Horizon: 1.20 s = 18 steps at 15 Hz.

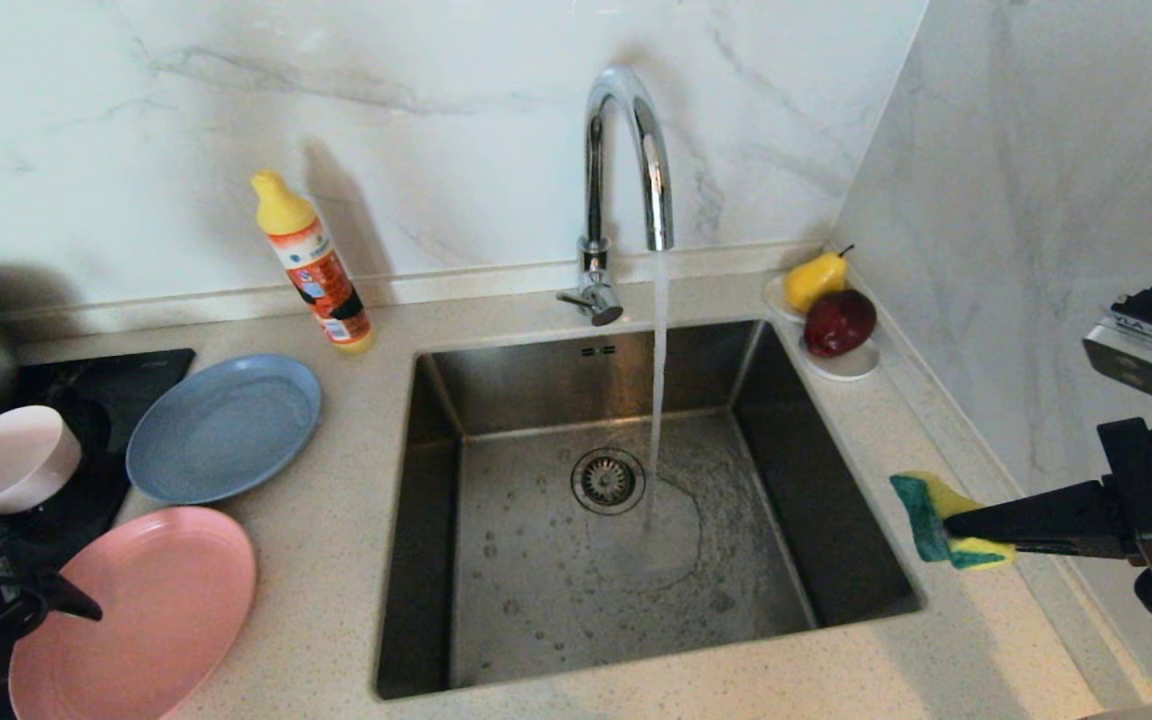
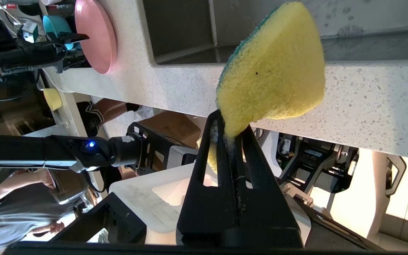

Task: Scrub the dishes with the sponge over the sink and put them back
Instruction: Wash the plate

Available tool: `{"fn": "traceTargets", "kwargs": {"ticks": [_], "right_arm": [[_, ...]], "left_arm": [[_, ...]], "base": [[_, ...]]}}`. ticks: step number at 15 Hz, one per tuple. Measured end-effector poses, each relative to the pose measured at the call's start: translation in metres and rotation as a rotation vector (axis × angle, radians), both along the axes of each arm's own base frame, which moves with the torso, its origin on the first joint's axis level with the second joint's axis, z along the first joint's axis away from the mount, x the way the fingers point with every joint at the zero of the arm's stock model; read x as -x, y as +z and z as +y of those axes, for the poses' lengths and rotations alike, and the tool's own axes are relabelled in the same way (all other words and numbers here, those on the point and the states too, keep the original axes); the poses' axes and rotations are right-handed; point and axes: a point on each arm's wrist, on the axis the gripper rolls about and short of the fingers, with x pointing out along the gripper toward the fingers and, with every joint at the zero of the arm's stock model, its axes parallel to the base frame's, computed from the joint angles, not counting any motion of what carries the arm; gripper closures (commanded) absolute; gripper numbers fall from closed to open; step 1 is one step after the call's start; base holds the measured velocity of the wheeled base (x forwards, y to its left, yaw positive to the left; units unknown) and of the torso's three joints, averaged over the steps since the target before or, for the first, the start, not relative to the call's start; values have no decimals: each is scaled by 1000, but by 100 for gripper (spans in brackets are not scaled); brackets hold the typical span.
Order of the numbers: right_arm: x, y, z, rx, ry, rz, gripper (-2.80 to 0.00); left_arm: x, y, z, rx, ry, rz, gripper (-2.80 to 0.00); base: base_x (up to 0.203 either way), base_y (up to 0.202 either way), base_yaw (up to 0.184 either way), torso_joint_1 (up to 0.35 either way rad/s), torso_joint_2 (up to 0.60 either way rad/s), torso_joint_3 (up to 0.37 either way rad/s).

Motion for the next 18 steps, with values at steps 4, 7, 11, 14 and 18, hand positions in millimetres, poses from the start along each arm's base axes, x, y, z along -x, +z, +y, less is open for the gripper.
{"fn": "traceTargets", "kwargs": {"ticks": [4,7,11,14,18], "right_arm": [[2,2,-6,-4,-28,-8,0],[4,4,-7,-23,-12,-13,0],[5,3,-9,-26,-18,-12,0],[6,3,-9,-26,-20,-13,0],[6,3,-9,-26,-17,-12,0]], "left_arm": [[-1,-4,-6,28,-21,0,-280],[-3,-7,-15,65,-38,-8,-280],[-5,-4,-28,97,-72,-42,-280],[-6,-2,-32,103,-79,-52,-280],[-9,-1,-30,63,-77,-92,-280]], "base": [[0,0,0,0,0,0],[0,0,0,0,0,0],[0,0,0,0,0,0],[0,0,0,0,0,0],[0,0,0,0,0,0]]}}
